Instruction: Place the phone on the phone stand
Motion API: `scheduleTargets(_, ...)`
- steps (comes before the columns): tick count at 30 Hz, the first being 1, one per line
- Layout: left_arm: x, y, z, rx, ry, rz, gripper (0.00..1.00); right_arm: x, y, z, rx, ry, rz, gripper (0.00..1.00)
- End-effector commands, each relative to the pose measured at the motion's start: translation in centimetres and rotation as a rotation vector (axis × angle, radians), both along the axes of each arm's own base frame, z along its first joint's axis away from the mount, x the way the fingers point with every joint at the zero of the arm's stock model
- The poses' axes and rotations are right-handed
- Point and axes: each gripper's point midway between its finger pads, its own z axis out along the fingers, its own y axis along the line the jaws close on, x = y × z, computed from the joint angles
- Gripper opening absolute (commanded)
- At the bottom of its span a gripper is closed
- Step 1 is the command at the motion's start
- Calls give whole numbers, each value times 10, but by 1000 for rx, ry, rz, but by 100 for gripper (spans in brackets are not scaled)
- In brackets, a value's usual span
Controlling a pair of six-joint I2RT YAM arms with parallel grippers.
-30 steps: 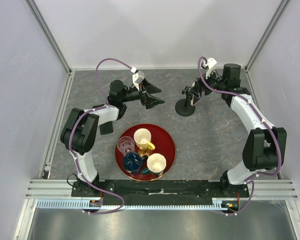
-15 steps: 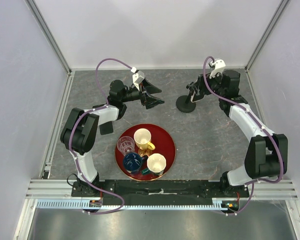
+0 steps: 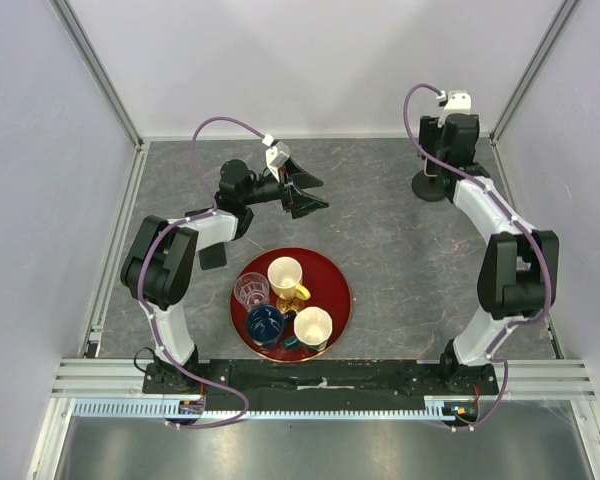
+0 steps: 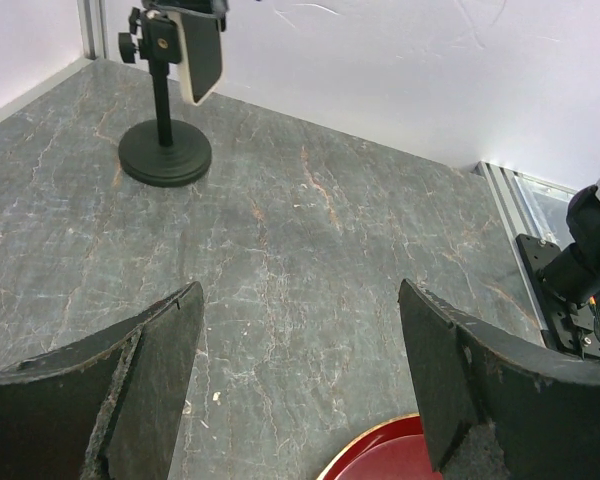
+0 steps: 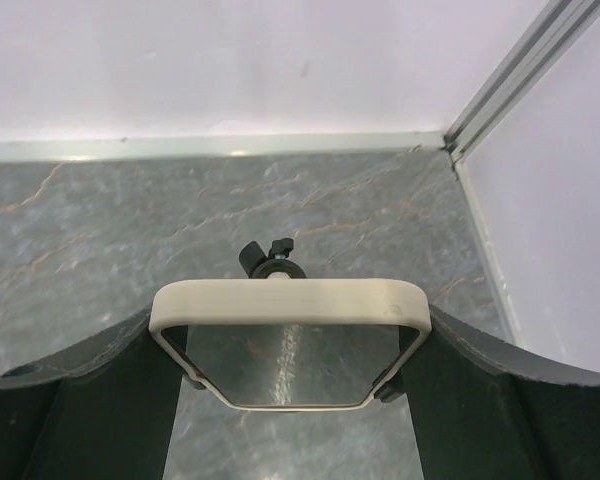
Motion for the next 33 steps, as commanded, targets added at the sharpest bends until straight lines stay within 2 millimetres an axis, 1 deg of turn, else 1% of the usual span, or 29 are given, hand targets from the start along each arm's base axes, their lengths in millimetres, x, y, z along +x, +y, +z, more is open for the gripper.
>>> scheduleTargets(1, 0, -2, 21, -25, -67, -19, 85, 38, -29, 106, -35, -314, -64, 0)
scheduleTargets(2, 0, -2, 21, -26, -67, -20, 85, 47, -30, 106, -23, -329, -56, 0)
scheduleTargets(3, -1, -3, 21, -27, -61, -23, 85, 52, -28, 106, -22, -337, -43, 0)
scheduleTargets(4, -1, -3, 22, -29, -64, -27, 85, 55, -44, 105, -26, -337, -68, 0)
scheduleTargets(5, -1, -4, 21, -30, -61, -29, 85, 65, -47, 103, -25, -338, -62, 0)
scheduleTargets(6, -3, -4, 20, -29, -57, -38, 85, 69, -50, 102, -24, -337, -62, 0)
scheduleTargets(7, -1, -5, 20, -28, -53, -37, 85, 73, -60, 100, -16, -338, -72, 0)
scheduleTargets(8, -1, -5, 20, -29, -50, -40, 85, 81, -63, 97, -5, -337, -58, 0)
scheduleTargets(9, -1, -6, 19, -29, -47, -44, 85, 84, -66, 97, 7, -343, -57, 0)
scheduleTargets(10, -2, -7, 19, -30, -47, -49, 85, 87, -74, 98, 5, -354, -60, 0)
scheduleTargets(12, -2, -8, 19, -31, -45, -52, 85, 97, -78, 99, -18, -356, -44, 0)
scheduleTargets(13, -2, -9, 20, -31, -48, -55, 85, 101, -83, 111, -20, -374, -41, 0)
scheduleTargets(14, -2, -9, 19, -29, -44, -55, 85, 109, -86, 99, -21, -354, -31, 0)
scheduleTargets(15, -2, -9, 18, -29, -43, -55, 85, 113, -87, 100, -23, -355, -13, 0)
scheduleTargets(16, -3, -9, 19, -29, -44, -57, 85, 116, -93, 109, -28, -366, -15, 0)
scheduleTargets(17, -3, -9, 18, -28, -41, -60, 85, 122, -95, 100, -23, -350, 1, 0)
scheduleTargets(19, -3, -10, 17, -27, -38, -60, 85, 130, -98, 96, -14, -350, 27, 0)
scheduleTargets(21, -4, -10, 17, -26, -37, -64, 85, 134, -102, 95, 19, -358, 76, 0)
scheduleTargets(25, -4, -12, 16, -24, -36, -70, 85, 144, -101, 82, 39, -334, 119, 0)
scheduleTargets(29, -6, -12, 17, -23, -41, -73, 85, 144, -104, 75, 44, -317, 104, 0)
scheduleTargets(33, -6, -12, 16, -21, -39, -72, 85, 144, -100, 72, 36, -303, 123, 0)
